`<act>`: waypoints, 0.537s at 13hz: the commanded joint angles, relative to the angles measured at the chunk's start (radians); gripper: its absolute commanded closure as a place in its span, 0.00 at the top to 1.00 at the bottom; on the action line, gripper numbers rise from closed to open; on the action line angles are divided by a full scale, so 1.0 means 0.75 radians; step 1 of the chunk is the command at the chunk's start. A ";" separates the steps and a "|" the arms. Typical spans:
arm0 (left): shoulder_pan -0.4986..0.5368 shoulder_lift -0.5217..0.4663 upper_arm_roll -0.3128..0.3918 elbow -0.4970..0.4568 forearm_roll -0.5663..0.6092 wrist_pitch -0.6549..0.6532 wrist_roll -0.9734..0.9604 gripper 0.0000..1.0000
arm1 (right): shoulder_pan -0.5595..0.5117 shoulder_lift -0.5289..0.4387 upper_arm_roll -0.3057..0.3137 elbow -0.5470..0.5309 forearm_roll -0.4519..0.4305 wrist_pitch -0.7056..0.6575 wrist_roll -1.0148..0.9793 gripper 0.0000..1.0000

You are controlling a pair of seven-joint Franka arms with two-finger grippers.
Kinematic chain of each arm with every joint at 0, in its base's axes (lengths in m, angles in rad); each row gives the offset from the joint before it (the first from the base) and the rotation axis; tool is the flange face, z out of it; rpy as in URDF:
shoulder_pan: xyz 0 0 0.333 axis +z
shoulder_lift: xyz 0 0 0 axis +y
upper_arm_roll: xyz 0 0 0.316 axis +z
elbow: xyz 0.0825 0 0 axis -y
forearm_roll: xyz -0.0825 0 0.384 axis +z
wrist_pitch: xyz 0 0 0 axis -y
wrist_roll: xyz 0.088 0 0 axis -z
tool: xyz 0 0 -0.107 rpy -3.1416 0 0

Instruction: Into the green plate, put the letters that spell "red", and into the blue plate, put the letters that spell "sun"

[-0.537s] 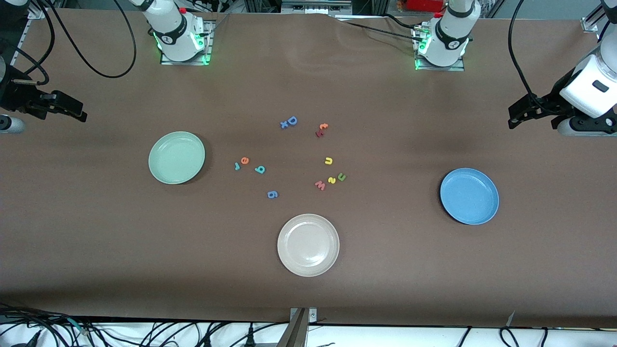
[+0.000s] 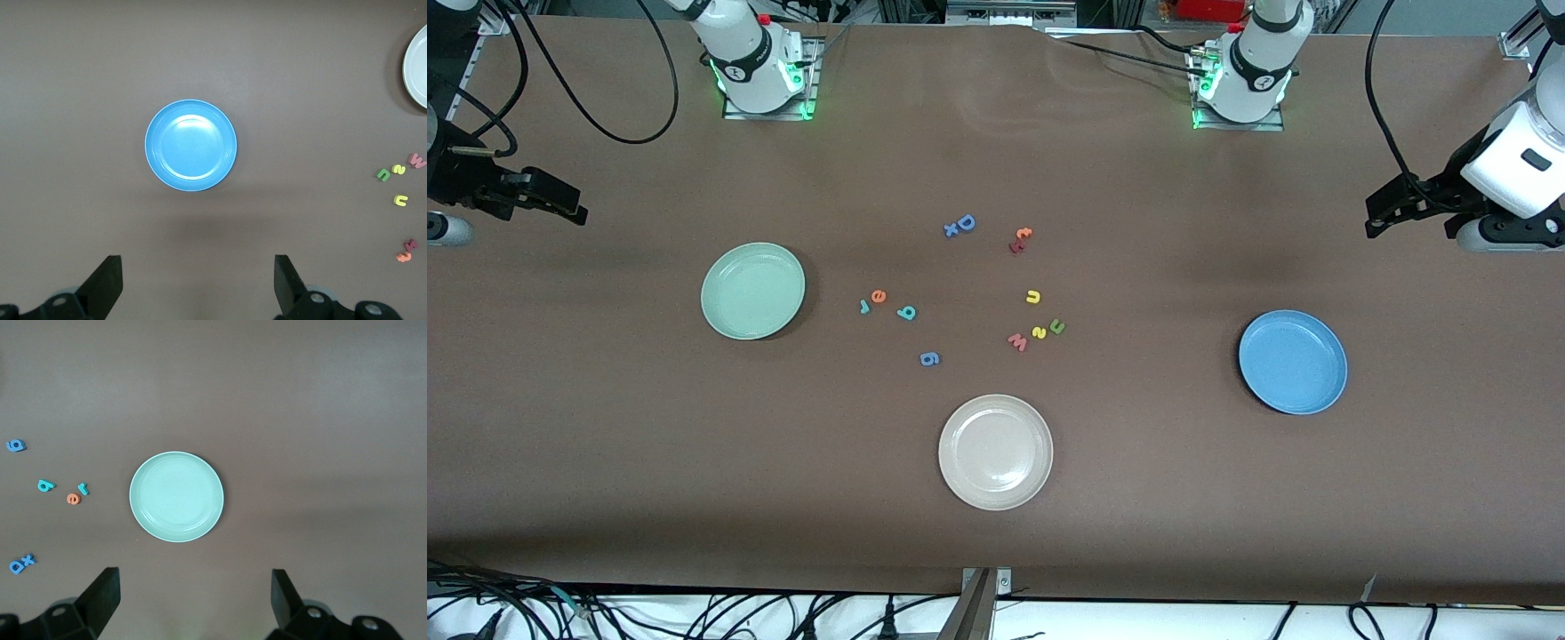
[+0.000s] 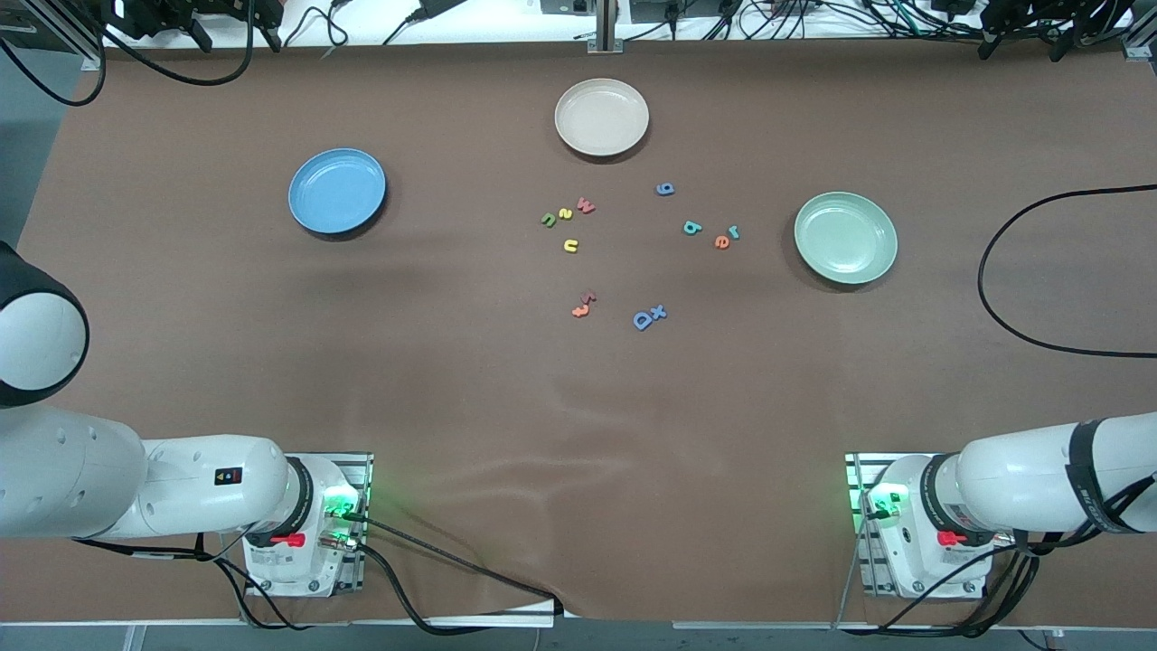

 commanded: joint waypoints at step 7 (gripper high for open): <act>-0.007 0.009 -0.005 0.018 -0.031 -0.008 0.031 1.00 | 0.005 -0.006 -0.002 0.014 -0.009 -0.015 0.004 1.00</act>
